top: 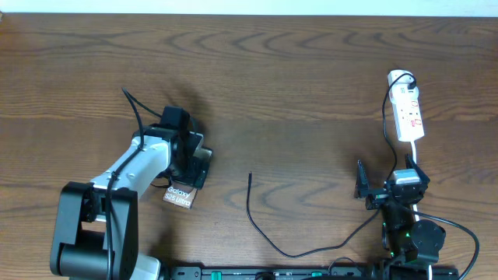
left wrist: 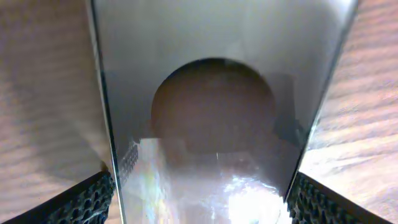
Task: Plug charger to phone and switch on socket
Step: 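Hold the silver phone steady in the left gripper near the table, then lift the phone with the left gripper and swing it forward-right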
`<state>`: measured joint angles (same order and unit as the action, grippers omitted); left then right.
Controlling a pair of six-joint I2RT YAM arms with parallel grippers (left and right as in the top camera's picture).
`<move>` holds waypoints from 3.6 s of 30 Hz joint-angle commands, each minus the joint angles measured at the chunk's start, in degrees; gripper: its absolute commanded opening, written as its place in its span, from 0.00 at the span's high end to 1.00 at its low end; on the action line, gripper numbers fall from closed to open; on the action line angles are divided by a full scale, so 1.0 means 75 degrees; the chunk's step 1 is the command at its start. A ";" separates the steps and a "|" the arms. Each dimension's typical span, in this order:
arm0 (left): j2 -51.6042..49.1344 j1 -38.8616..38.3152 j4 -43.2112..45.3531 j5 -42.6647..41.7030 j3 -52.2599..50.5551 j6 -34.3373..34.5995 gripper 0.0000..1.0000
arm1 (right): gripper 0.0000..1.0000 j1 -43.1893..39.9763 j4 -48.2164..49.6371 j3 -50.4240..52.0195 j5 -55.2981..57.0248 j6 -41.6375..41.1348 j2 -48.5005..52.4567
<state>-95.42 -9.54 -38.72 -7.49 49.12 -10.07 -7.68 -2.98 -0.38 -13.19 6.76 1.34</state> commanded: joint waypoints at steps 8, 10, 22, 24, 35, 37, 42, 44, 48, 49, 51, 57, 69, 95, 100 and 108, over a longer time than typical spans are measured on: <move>-0.0516 0.0023 -0.0233 0.0023 -0.0487 0.0297 0.10 | 0.01 0.0029 -0.0035 0.0009 0.0020 0.0079 -0.0029; -0.0539 0.0026 -0.0230 0.0114 -0.0501 0.0294 0.10 | 0.01 0.0029 -0.0035 0.0009 0.0020 0.0079 -0.0029; -0.0868 0.0023 -0.0105 0.0119 -0.0501 -0.0085 0.10 | 0.01 0.0029 -0.0035 0.0009 0.0020 0.0079 -0.0029; -0.0868 0.0026 -0.0085 0.0119 -0.0501 -0.0108 0.10 | 0.01 0.0029 -0.0035 0.0009 0.0020 0.0079 -0.0029; -0.0868 0.0026 -0.0026 0.0119 -0.0501 -0.0108 0.27 | 0.01 0.0029 -0.0035 0.0009 0.0020 0.0079 -0.0029; -0.0868 0.0026 -0.0026 0.0119 -0.0501 -0.0108 0.37 | 0.01 0.0029 -0.0035 0.0009 0.0020 0.0079 -0.0029; -0.0868 0.0026 -0.0026 0.0119 -0.0501 -0.0105 0.38 | 0.01 0.0029 -0.0035 0.0009 0.0020 0.0079 -0.0029; -0.0868 0.0026 -0.0026 0.0119 -0.0501 -0.0105 0.38 | 0.01 0.0029 -0.0035 0.0009 0.0020 0.0079 -0.0029; -0.0868 0.0026 -0.0026 0.0119 -0.0501 -0.0105 0.38 | 0.01 0.0029 -0.0035 0.0009 0.0020 0.0079 -0.0029; -0.0868 0.0026 -0.0026 0.0119 -0.0501 -0.0105 0.39 | 0.01 0.0029 -0.0035 0.0009 0.0020 0.0079 -0.0029; -0.0868 0.0026 -0.0023 0.0119 -0.0501 -0.0105 0.52 | 0.01 0.0029 -0.0035 0.0009 0.0020 0.0079 -0.0029; -0.0868 0.0026 0.0003 0.0114 -0.0501 -0.0105 0.92 | 0.01 0.0029 -0.0035 0.0009 0.0023 0.0079 -0.0029; -0.0793 0.0026 -0.0326 0.0085 0.0160 0.0157 0.93 | 0.01 0.0029 -0.0035 0.0009 0.0020 0.0079 -0.0029; -0.0764 0.0032 -0.1594 -0.2952 0.2620 0.0641 0.93 | 0.01 0.0029 -0.0035 0.0009 0.0020 0.0079 -0.0029; -0.0764 0.0032 -0.1378 -0.5333 0.2754 0.0670 0.93 | 0.01 0.0029 -0.0035 0.0009 0.0020 0.0079 -0.0029; -0.0764 0.0032 -0.0015 -0.8393 0.2754 0.2279 0.93 | 0.01 0.0029 -0.0035 0.0009 0.0020 0.0079 -0.0029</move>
<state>-101.34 -9.54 -41.67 -54.87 67.99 0.32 -7.68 -2.98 -0.38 -13.19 6.74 1.34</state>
